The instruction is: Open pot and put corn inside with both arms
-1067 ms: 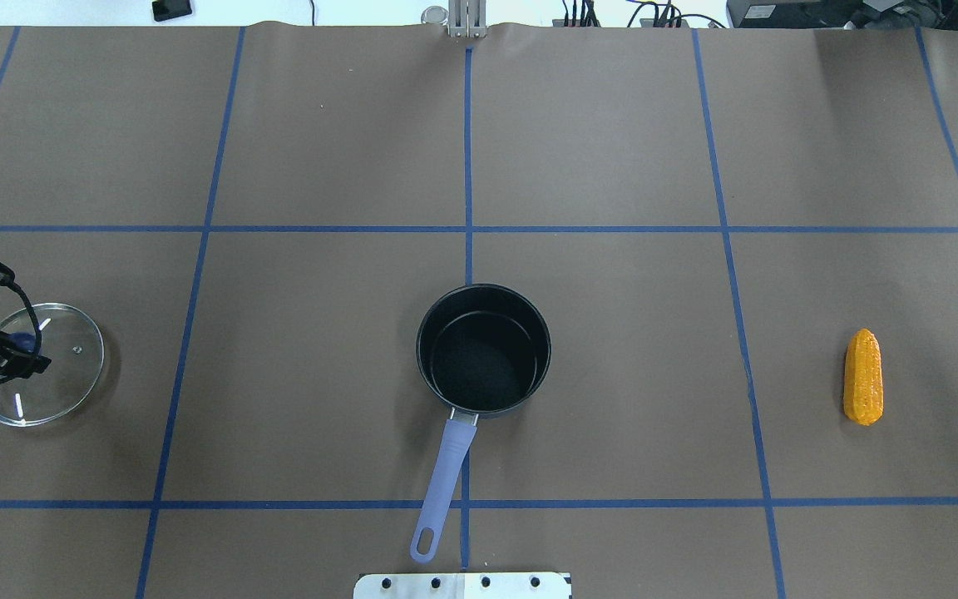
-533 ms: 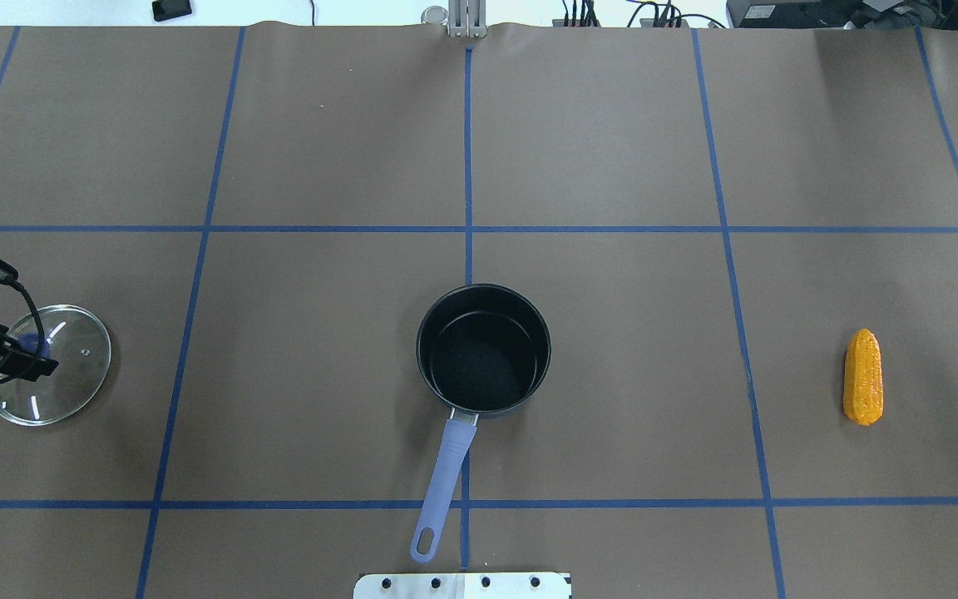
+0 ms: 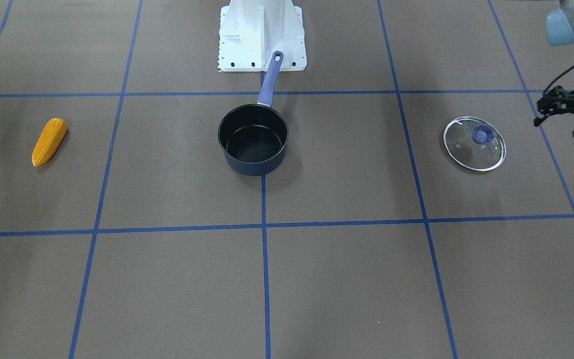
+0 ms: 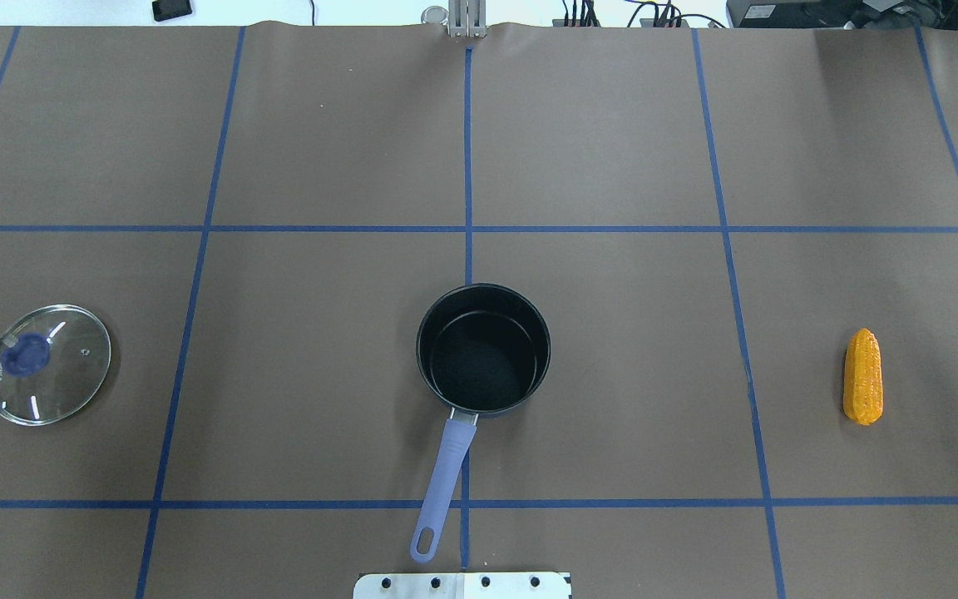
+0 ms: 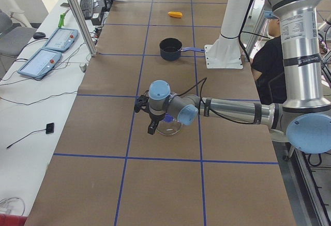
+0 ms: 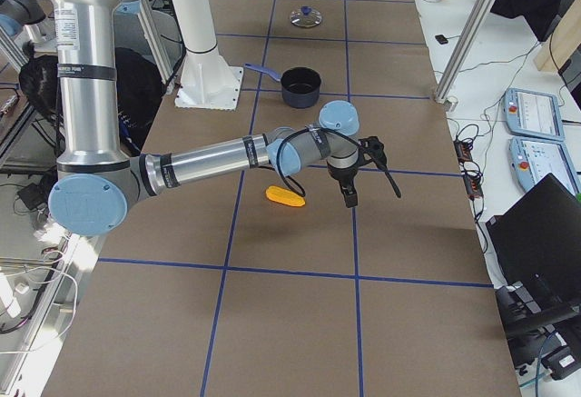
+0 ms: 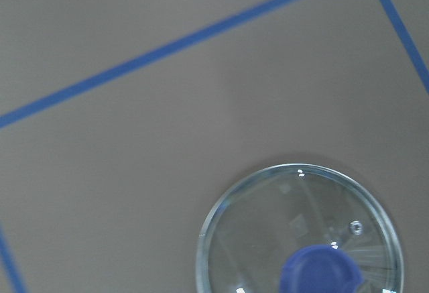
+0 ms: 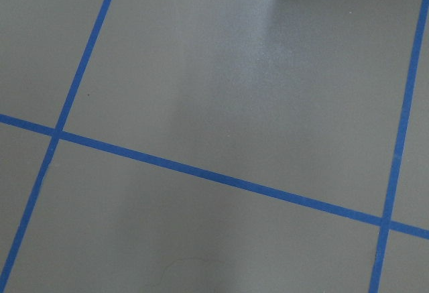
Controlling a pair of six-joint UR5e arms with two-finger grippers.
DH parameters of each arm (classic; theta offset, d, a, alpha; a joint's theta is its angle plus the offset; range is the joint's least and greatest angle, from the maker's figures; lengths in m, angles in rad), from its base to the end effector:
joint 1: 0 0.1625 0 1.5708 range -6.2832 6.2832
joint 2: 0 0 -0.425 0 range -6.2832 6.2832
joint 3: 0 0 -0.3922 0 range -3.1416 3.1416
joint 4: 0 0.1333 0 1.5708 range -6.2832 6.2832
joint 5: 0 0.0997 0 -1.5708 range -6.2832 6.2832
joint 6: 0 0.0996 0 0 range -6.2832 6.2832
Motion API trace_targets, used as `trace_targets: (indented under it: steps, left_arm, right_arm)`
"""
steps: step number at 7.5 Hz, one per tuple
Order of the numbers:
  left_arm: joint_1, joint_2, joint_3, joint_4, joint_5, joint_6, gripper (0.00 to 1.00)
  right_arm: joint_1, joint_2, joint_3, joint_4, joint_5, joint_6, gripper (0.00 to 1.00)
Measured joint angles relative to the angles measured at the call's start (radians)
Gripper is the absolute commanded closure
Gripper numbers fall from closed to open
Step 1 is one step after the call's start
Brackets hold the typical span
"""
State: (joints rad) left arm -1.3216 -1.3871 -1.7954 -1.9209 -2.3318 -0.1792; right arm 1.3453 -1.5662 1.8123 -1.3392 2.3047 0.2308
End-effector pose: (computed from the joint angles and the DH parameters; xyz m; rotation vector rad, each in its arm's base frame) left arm 0.0444 -0.4364 0.5930 0.2039 0.8138 0.2146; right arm -0.0480 -0.5070 0.5118 0.2813 -0.8040 -0.1703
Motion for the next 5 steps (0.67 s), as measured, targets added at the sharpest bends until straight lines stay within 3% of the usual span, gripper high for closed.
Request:
trace_targets:
  steps: [2,4,5]
  left_arm:
    - [-0.172,-0.011,0.01,0.208,0.008,0.118,0.02]
    - [-0.241,0.01,0.01,0.262,0.025,0.243,0.02]
    - [-0.248,0.014,0.01,0.267,0.025,0.261,0.02]
  right_arm:
    - [-0.008,0.001,0.01,0.007,0.003,0.036,0.0]
    - [-0.075,-0.002,0.023,0.097,-0.023,0.214,0.0]
    - [-0.146,-0.015,0.03,0.169,-0.076,0.345,0.0]
